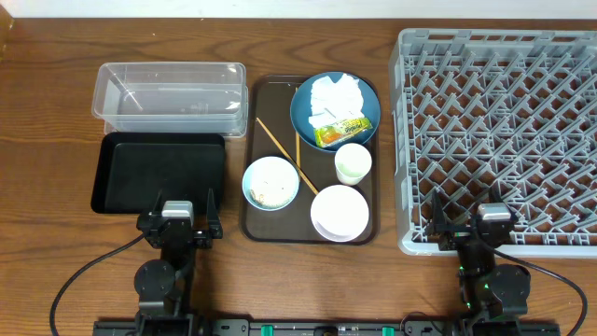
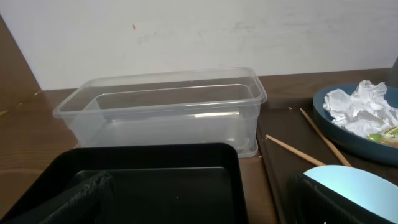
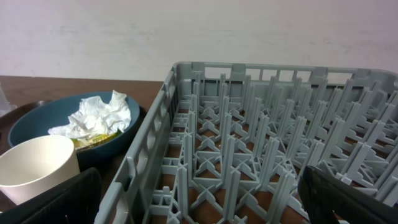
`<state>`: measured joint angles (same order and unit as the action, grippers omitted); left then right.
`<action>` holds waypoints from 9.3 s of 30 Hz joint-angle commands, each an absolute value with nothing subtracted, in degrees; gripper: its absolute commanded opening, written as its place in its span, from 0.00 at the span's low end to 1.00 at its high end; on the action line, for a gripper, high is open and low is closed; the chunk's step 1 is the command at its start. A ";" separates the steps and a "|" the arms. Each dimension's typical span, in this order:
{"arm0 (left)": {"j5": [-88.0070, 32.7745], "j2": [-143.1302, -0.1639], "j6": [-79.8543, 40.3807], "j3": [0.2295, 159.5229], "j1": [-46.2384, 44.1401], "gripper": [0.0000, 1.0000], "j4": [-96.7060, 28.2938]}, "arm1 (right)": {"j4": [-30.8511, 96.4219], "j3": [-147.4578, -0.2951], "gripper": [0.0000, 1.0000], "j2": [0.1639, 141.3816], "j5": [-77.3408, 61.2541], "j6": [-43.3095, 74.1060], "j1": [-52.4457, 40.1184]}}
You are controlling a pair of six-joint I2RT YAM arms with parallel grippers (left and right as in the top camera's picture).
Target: Sort waste into correct bins and load items into the dishwasher rack
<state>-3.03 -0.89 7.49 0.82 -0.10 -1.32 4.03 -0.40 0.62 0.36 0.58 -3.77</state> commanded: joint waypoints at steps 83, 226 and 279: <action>-14.39 -101.49 8.51 101.78 -14.48 0.91 -48.99 | 37.04 -77.49 0.99 61.98 -17.96 -6.85 -2.02; -20.86 -104.22 5.26 102.26 -21.56 0.71 -63.26 | 45.98 -77.52 0.99 65.23 -19.99 -5.78 -2.07; -10.22 -111.55 -25.63 82.50 -37.71 0.19 -42.28 | 48.23 -77.52 0.98 67.40 -19.97 -2.17 -2.07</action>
<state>-11.16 -111.33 -25.76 82.76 -38.28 -42.13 48.18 -76.44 67.51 -19.53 -3.09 -3.33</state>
